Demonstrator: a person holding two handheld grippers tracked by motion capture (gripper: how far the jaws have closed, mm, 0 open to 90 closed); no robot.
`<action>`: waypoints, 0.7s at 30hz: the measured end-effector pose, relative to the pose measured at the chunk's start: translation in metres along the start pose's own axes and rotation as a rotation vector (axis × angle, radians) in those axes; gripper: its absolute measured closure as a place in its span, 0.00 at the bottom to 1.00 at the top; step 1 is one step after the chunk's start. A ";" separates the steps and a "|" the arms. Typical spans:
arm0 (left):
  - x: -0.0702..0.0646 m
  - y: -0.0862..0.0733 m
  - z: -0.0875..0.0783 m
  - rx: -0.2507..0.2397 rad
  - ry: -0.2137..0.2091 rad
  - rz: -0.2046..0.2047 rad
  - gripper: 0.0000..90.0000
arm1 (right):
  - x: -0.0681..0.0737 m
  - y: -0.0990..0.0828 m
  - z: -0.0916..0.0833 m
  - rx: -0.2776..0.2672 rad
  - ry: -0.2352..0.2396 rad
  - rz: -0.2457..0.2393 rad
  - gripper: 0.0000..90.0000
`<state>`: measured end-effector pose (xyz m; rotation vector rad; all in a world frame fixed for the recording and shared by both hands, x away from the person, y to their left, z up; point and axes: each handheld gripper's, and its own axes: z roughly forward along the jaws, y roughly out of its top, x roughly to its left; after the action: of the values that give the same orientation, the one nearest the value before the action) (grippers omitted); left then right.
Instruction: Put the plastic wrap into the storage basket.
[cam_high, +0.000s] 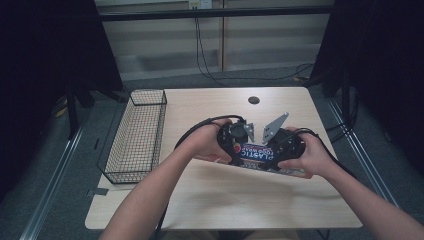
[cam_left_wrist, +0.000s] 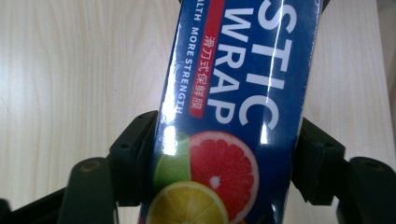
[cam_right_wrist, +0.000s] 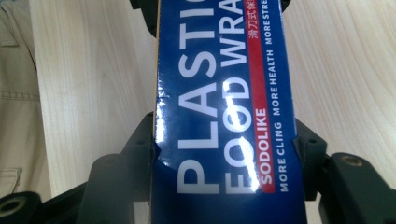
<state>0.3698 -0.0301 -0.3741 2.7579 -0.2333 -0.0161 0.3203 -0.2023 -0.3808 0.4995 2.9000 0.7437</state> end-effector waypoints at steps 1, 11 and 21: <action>-0.001 0.001 0.000 0.012 -0.003 0.001 0.39 | 0.001 0.000 0.000 0.001 -0.001 -0.011 0.46; -0.011 0.006 -0.001 0.028 -0.013 -0.036 0.45 | -0.002 -0.004 -0.001 -0.017 0.046 -0.094 0.46; -0.020 0.012 -0.001 0.090 -0.014 -0.073 0.46 | -0.005 -0.007 0.001 -0.026 0.106 -0.138 0.44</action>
<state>0.3486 -0.0374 -0.3687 2.8555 -0.1401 -0.0452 0.3232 -0.2094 -0.3850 0.2614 2.9799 0.8088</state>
